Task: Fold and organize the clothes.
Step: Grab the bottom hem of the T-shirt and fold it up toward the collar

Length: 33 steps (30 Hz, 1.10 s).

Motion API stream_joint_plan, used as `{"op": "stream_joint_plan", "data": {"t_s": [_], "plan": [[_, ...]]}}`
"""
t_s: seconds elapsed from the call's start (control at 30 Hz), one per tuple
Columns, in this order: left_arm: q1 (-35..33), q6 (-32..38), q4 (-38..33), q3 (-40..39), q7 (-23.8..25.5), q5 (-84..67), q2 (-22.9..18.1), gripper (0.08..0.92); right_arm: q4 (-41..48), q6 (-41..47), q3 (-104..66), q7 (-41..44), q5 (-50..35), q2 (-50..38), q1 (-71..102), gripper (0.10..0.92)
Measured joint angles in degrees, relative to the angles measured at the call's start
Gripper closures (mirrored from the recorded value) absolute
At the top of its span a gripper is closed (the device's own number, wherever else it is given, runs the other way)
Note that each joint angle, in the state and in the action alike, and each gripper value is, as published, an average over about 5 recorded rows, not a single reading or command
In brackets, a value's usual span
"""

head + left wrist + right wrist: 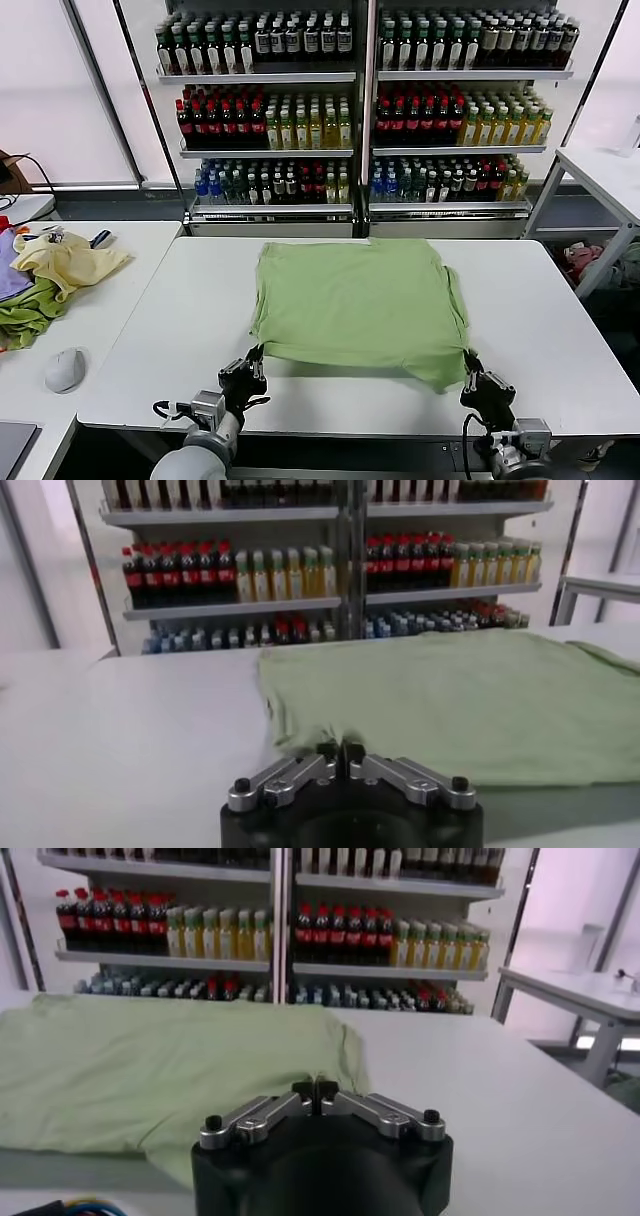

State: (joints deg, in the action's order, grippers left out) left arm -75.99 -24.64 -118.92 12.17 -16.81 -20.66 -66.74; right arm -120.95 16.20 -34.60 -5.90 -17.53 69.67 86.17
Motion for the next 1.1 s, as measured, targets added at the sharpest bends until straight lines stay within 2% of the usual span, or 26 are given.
{"op": "stream_joint_plan", "data": {"t_s": [0.63, 1.1], "plan": [[12.3, -0.3, 10.2, -3.1, -1.3, -2.5, -1.5, 0.887, 13.7, -0.6, 5.6, 0.6, 0.9, -2.0, -16.7, 0.907], [17.5, -0.4, 18.2, -5.5, -3.2, 0.8, -4.0, 0.887, 22.5, -1.4, 9.9, 0.8, 4.5, -0.3, -23.7, 0.907]]}}
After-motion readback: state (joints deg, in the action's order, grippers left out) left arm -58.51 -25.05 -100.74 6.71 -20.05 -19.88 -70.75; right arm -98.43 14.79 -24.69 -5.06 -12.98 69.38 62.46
